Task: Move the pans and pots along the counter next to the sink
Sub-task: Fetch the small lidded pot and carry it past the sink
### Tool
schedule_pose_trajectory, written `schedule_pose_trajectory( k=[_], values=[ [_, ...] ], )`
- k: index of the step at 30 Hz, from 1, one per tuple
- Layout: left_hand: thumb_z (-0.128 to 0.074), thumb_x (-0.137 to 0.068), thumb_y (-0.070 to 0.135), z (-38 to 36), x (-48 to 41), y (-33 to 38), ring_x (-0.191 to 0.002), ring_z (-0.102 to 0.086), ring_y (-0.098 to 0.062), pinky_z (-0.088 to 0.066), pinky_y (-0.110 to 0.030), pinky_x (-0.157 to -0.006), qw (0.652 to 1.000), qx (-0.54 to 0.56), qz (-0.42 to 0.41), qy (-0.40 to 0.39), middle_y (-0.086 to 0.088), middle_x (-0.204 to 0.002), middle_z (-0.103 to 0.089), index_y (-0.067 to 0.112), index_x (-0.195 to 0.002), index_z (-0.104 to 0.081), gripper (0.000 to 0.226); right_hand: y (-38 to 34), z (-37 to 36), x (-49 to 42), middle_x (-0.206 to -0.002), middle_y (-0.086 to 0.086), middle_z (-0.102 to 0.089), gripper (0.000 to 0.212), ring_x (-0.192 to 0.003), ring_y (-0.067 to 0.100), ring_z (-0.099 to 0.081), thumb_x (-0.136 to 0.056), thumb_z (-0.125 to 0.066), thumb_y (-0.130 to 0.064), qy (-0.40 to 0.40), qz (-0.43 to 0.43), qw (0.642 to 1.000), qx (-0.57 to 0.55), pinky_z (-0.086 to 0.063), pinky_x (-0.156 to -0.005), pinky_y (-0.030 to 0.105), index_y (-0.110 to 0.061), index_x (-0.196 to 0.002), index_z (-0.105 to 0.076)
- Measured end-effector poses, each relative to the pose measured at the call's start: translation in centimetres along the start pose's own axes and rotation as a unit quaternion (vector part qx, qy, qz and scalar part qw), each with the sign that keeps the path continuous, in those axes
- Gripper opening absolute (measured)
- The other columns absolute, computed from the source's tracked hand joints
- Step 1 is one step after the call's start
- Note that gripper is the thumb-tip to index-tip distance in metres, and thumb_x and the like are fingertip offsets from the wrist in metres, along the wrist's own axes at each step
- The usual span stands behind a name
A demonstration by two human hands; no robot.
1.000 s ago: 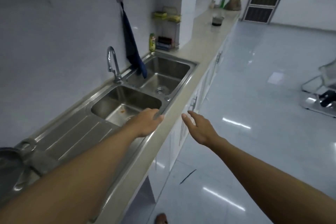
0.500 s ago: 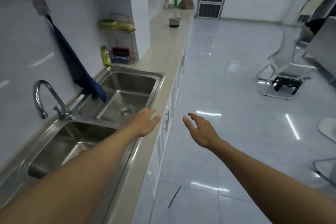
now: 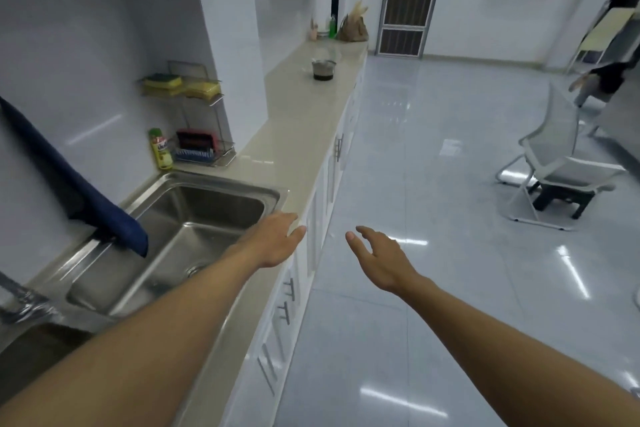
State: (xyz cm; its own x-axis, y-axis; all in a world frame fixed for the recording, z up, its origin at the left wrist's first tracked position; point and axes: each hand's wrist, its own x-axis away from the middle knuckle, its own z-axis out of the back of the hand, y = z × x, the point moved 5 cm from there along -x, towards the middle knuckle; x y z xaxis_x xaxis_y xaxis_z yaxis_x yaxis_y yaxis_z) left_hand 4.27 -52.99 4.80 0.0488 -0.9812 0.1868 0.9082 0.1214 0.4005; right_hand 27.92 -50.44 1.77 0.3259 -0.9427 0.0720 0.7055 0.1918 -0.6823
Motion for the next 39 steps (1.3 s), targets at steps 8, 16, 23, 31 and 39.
schedule_pose_trajectory(
  k=[8,16,23,31,39],
  values=[
    [-0.029,-0.100,0.059,1.7,-11.6,3.6,-0.149,-0.030,-0.024,-0.029,-0.049,-0.119,1.000,-0.008,0.019,0.010,0.000,-0.163,-0.028,0.024,-0.154,-0.032,0.065,3.6,5.4,-11.2,-0.156,0.001,-0.047,0.082,-0.145,0.021,-0.039,-0.094,-0.026,-0.077,-0.007,0.019,1.000,-0.004,-0.025,-0.122,0.053,-0.021,-0.153,-0.042],
    [-0.028,-0.102,0.056,2.9,-25.0,5.6,-0.148,-0.030,-0.024,-0.028,-0.045,-0.119,1.000,0.001,0.004,0.008,-0.004,-0.163,-0.028,0.020,-0.156,-0.031,0.065,8.3,9.0,-22.0,-0.155,0.001,-0.048,0.080,-0.145,0.021,-0.040,-0.095,-0.029,-0.075,0.006,-0.007,1.000,0.001,-0.025,-0.122,0.052,-0.021,-0.152,-0.043],
    [-0.030,-0.103,0.054,6.3,-39.5,7.8,-0.147,-0.033,-0.025,-0.030,-0.042,-0.118,0.999,0.002,-0.036,-0.001,-0.005,-0.162,-0.031,0.020,-0.154,-0.033,0.061,9.6,13.1,-35.2,-0.156,0.000,-0.047,0.076,-0.146,0.021,-0.038,-0.096,-0.031,-0.073,0.027,-0.031,0.999,0.003,-0.022,-0.123,0.051,-0.022,-0.153,-0.042],
    [-0.029,-0.102,0.055,9.0,-53.0,8.7,-0.147,-0.033,-0.024,-0.030,-0.042,-0.117,0.999,-0.006,-0.046,-0.012,-0.005,-0.161,-0.032,0.020,-0.154,-0.034,0.063,11.4,16.8,-48.1,-0.156,0.000,-0.047,0.076,-0.145,0.021,-0.039,-0.096,-0.031,-0.073,0.046,-0.037,0.998,-0.011,-0.025,-0.122,0.052,-0.023,-0.153,-0.042],
    [-0.030,-0.101,0.057,9.9,-66.9,11.0,-0.145,-0.036,-0.023,-0.032,-0.041,-0.114,1.000,0.007,-0.020,0.014,-0.002,-0.160,-0.034,0.021,-0.152,-0.036,0.062,15.8,21.8,-62.7,-0.156,0.002,-0.047,0.074,-0.145,0.023,-0.040,-0.098,-0.032,-0.070,0.038,-0.015,0.999,0.000,-0.026,-0.122,0.052,-0.022,-0.152,-0.042]
  ],
)
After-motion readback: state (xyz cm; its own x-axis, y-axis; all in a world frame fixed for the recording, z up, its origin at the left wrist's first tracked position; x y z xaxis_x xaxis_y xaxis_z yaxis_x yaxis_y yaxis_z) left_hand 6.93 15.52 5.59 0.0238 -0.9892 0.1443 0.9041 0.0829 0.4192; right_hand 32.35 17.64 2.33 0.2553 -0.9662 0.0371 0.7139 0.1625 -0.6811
